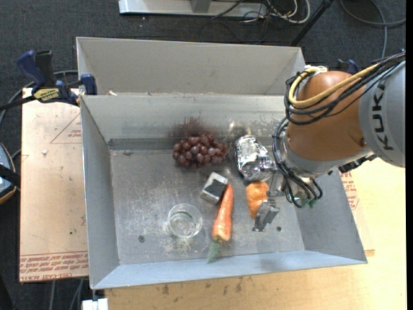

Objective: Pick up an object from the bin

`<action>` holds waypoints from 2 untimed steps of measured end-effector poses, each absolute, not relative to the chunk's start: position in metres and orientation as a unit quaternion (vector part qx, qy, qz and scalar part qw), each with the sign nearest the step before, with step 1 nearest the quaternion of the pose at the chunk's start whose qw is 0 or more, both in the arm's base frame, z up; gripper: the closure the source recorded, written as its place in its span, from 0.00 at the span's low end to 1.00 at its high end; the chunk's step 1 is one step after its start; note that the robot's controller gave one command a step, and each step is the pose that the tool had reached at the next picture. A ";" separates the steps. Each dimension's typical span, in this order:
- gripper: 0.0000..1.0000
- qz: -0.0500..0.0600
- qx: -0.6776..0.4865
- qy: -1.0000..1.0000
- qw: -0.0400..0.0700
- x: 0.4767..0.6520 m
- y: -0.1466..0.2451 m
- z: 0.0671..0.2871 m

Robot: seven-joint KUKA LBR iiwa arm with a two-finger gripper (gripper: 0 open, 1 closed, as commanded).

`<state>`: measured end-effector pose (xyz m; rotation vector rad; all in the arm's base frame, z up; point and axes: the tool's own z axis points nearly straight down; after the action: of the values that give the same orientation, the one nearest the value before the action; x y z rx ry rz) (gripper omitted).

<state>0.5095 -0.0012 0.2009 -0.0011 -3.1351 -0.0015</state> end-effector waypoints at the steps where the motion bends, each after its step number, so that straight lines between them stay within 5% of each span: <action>1: 0.00 0.000 0.000 -1.000 0.000 0.511 -0.001 0.204; 2: 0.00 0.000 0.105 -0.994 -0.005 0.518 0.011 0.158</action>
Offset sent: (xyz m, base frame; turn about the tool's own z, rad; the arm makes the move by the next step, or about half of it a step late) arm 0.0141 0.0334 -0.1309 -0.5751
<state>0.5178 0.0110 0.1585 0.3314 -3.1335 0.0006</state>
